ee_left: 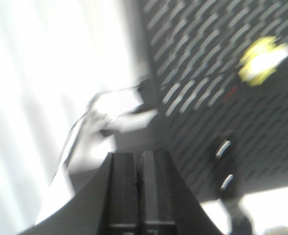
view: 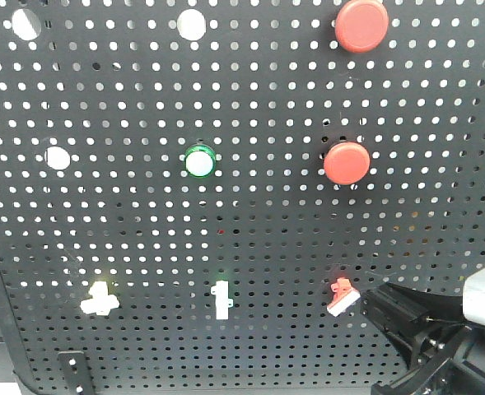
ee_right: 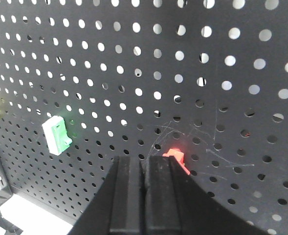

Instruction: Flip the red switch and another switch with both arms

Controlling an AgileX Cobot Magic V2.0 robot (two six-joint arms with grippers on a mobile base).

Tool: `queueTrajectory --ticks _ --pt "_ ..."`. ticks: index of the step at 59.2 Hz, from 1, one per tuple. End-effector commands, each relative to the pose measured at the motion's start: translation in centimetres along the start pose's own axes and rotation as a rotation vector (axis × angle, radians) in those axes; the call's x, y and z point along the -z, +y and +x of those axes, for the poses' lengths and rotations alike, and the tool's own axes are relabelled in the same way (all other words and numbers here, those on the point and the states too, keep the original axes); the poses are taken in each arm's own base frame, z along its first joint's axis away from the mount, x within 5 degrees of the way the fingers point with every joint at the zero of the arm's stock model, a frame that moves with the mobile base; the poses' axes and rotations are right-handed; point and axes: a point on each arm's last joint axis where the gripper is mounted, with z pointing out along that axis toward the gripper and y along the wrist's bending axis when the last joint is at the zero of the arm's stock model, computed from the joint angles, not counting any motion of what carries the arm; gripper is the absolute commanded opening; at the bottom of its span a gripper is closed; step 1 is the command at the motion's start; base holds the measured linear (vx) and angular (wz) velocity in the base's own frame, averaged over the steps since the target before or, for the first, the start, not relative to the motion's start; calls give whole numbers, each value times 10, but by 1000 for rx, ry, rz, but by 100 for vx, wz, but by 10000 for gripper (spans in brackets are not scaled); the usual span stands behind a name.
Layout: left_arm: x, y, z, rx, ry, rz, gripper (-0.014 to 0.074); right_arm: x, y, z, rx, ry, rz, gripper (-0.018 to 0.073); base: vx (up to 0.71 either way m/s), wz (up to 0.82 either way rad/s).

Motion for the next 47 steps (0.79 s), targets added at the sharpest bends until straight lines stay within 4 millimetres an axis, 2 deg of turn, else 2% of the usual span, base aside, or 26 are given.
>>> queueTrajectory --ticks 1,11,47 --pt "9 1 1 70 -122 -37 2 4 -1 -22 10 -132 1 -6 0 0" --pt "12 0 11 106 -29 -31 2 3 -1 -21 10 -130 1 -6 0 0" --pt "12 0 9 104 -48 -29 2 3 -1 -21 10 -130 1 -6 0 0"
